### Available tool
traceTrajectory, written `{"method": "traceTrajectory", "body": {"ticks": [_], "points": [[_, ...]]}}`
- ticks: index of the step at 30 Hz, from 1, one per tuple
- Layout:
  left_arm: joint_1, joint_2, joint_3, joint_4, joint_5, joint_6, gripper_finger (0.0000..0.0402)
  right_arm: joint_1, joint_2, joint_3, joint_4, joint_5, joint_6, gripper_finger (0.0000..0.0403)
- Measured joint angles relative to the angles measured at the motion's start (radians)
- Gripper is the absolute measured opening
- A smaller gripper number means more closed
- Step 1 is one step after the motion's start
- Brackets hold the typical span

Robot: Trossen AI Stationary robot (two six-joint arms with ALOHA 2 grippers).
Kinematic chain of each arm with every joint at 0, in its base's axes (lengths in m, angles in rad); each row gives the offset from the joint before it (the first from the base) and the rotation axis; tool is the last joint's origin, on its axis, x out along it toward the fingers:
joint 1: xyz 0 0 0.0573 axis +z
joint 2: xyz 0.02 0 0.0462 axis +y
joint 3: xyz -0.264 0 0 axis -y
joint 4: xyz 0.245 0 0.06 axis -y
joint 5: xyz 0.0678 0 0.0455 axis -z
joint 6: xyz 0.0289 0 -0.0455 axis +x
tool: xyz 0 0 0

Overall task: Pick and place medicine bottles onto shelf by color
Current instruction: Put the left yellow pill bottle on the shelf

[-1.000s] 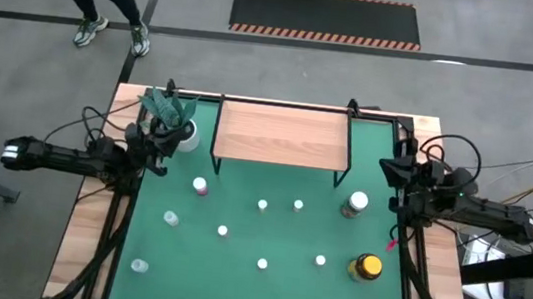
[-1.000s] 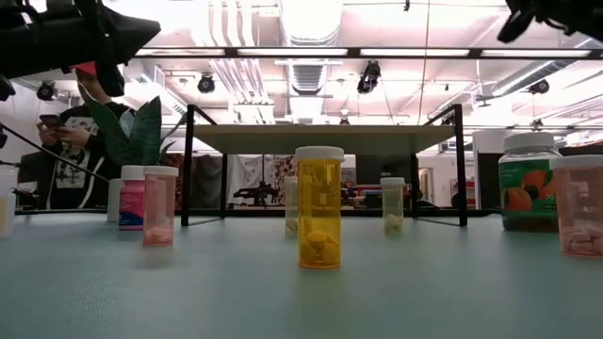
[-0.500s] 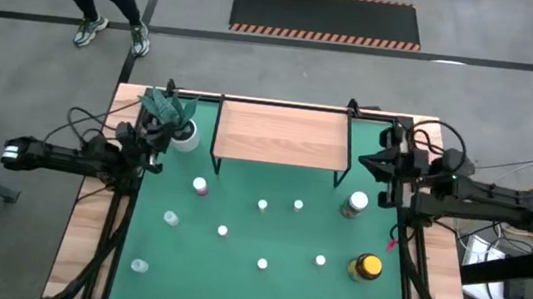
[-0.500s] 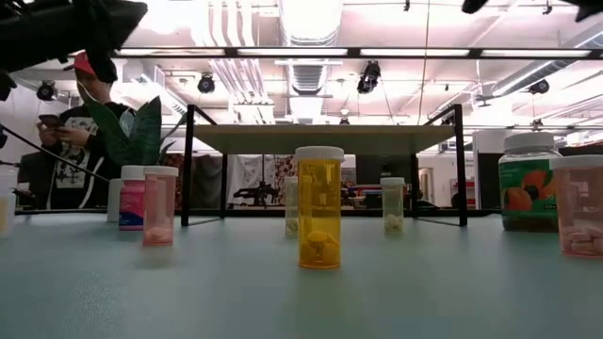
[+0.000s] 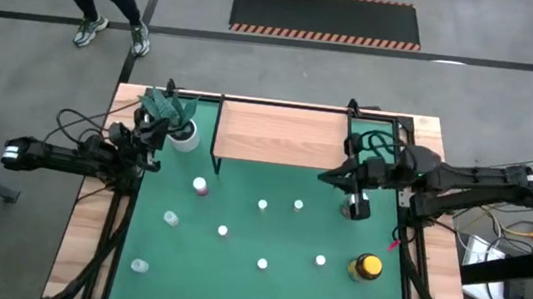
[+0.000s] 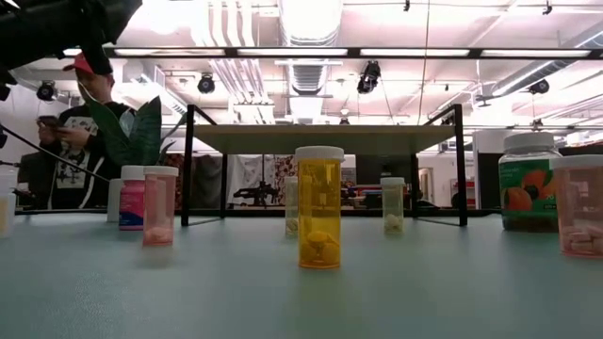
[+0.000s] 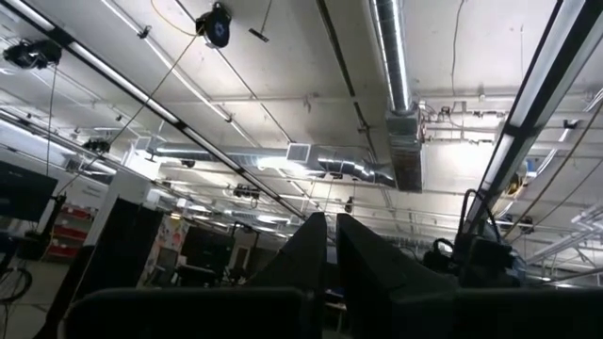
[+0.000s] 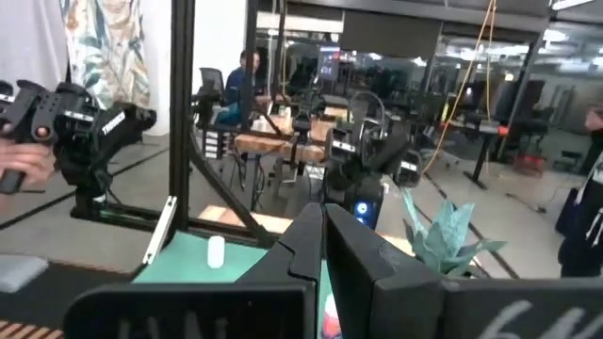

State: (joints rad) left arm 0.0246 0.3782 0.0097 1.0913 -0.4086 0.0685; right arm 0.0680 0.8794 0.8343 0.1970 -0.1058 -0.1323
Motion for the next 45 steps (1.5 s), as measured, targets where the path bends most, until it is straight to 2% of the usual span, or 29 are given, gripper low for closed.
{"method": "traceTrajectory", "body": {"ticks": [4, 11, 20, 25, 32, 38, 45], "points": [[0.000, 0.000, 0.000, -0.002, 0.000, 0.003, 0.0011, 0.014, 0.094, 0.096, -0.078, 0.005, 0.001, 0.0009], [0.000, -0.015, 0.000, 0.036, 0.010, 0.095, 0.0011, 0.020, 0.269, 0.314, -0.285, 0.004, 0.017, 0.0009], [0.000, -0.016, 0.000, 0.030, 0.015, 0.096, 0.0011, 0.019, 0.514, 0.603, -0.526, 0.009, -0.034, 0.0009], [0.000, -0.014, 0.000, 0.027, 0.016, 0.097, 0.0011, 0.019, 0.621, 0.734, -0.694, 0.105, -0.062, 0.0009], [0.000, -0.015, 0.000, 0.027, 0.016, 0.097, 0.0011, 0.019, 0.721, 0.836, -0.941, 0.258, -0.061, 0.0009], [0.000, -0.014, 0.000, 0.026, 0.016, 0.097, 0.0011, 0.019, 0.768, 0.852, -1.066, 0.264, -0.014, 0.0009], [0.000, -0.014, 0.000, 0.026, 0.016, 0.097, 0.0011, 0.020, 0.804, 0.846, -1.133, 0.264, 0.036, 0.0009]]}}
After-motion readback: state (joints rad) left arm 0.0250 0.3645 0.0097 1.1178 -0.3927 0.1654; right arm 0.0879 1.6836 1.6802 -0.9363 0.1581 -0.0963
